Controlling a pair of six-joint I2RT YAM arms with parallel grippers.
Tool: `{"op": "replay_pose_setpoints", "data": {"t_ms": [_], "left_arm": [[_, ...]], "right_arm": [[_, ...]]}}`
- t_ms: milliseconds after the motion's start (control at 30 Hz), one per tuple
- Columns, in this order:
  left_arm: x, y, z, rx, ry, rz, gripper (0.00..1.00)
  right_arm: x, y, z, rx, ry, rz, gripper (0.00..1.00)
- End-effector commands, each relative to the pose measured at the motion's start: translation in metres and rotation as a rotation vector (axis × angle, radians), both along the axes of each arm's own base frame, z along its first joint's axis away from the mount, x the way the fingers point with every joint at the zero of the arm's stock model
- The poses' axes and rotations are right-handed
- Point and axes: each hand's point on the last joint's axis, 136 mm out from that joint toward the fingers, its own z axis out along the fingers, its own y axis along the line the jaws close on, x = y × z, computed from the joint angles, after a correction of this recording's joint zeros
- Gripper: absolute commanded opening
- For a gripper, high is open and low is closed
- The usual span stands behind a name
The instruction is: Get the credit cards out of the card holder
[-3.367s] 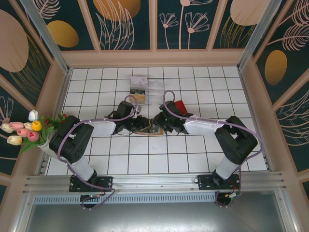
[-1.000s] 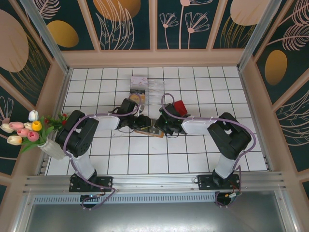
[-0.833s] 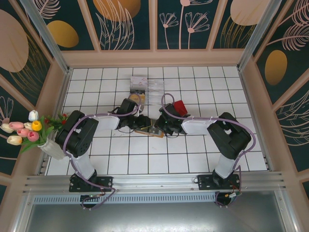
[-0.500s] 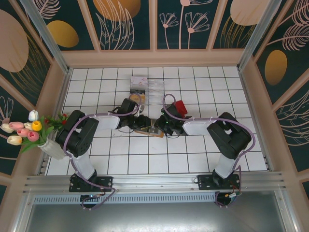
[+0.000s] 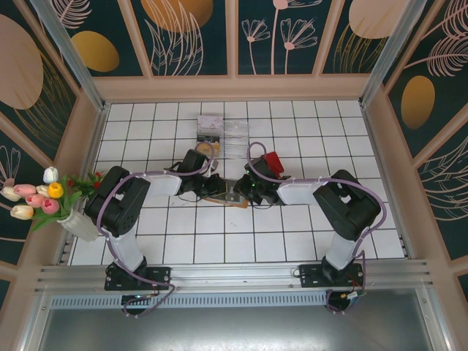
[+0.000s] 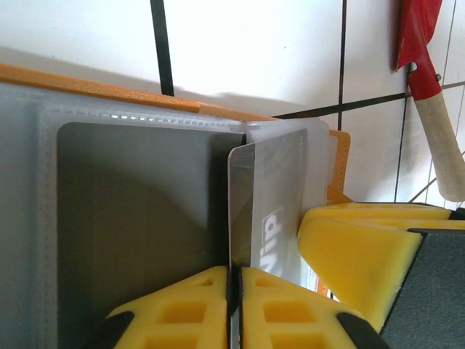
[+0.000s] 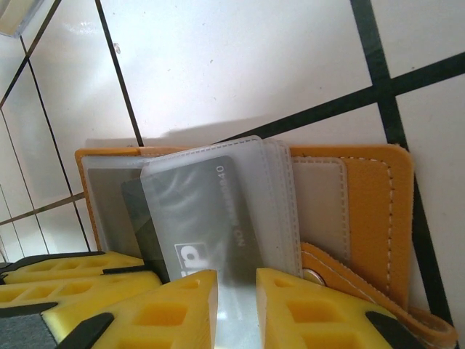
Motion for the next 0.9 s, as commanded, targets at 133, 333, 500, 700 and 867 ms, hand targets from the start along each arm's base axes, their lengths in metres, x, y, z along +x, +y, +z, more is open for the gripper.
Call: {"op": "replay_pose_setpoints", "data": {"t_ms": [133,333,500,700,867], "left_arm": [[-0.005,0.015,-0.005,0.076,0.009,0.019,0.01],[-0.001,0.024,0.009,0.124,-0.047,0.020,0.00],[0.001,0.029,0.018,0.152,-0.077,0.023,0.00],[0.004,0.031,0.030,0.168,-0.107,0.017,0.00],[0.008,0.036,0.042,0.200,-0.147,0.000,0.00]], "right_arm": [[-0.024,-0.040,-0.038,-0.161,0.120,-0.048,0.24],[-0.022,-0.049,-0.030,-0.172,0.106,-0.066,0.24],[-0.019,-0.045,-0.026,-0.153,0.096,-0.057,0.24],[-0.005,-0.029,0.009,-0.062,-0.004,-0.039,0.24],[0.003,-0.021,0.046,0.020,-0.122,-0.014,0.29]]}}
